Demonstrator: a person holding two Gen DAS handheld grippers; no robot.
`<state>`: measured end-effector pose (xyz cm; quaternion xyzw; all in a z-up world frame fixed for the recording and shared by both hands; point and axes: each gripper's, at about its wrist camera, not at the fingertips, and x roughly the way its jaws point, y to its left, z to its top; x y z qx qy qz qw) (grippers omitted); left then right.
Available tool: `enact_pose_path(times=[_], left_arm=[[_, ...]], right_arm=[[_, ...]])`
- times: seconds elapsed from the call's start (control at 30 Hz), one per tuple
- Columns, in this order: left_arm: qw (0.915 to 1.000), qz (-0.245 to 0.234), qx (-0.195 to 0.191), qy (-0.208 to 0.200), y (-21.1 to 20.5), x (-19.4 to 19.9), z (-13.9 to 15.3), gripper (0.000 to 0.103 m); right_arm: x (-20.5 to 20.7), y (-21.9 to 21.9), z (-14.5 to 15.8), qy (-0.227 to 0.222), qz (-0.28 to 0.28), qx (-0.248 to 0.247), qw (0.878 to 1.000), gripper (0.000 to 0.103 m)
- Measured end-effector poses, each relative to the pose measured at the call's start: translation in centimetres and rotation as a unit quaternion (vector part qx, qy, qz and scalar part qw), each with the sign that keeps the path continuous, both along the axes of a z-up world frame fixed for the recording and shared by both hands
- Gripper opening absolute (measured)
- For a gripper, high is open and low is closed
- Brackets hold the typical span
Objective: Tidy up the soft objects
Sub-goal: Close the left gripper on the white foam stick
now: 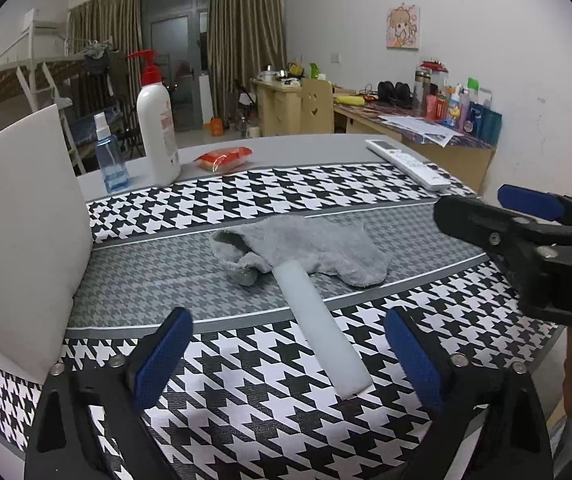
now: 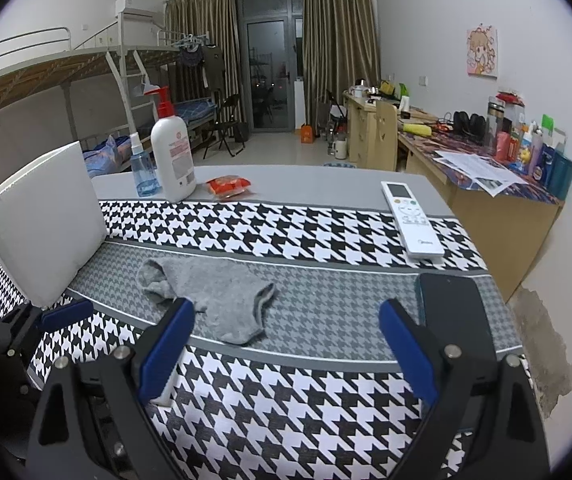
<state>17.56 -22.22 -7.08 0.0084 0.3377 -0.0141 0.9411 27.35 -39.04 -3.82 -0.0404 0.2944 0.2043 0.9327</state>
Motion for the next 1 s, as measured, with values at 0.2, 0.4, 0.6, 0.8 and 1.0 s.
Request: enact_pose_path(times=[0.2, 0.4, 0.6, 0.8, 1.0], left_arm=[[0.9997, 0.004, 0.001, 0.024, -0.2, 0.8, -0.6, 0.082], [0.9992, 0.012, 0.0, 0.037, -0.3, 1.4, -1.2, 0.075], [0.9983, 0.007, 0.007, 0.058, -0.9, 1.8, -1.9, 0.065], [0.9977, -0.003, 0.007, 0.068, -1.4, 2.0, -2.1, 0.049], [0.9978, -0.011, 0.0, 0.065, -1.7, 2.3, -2.0, 0.028]], right_arm=[[0.1, -0.4, 0.0, 0.001, -0.001, 0.002, 1.0, 0.096], [0.3, -0.4, -0.4, 0.005, 0.001, 0.004, 1.0, 0.096], [0.6, -0.3, -1.1, 0.016, 0.005, 0.007, 1.0, 0.096], [1.6, -0.4, -1.9, 0.038, 0.001, 0.013, 0.999, 0.096], [1.8, -0.4, -2.0, 0.044, 0.005, 0.02, 0.999, 0.096]])
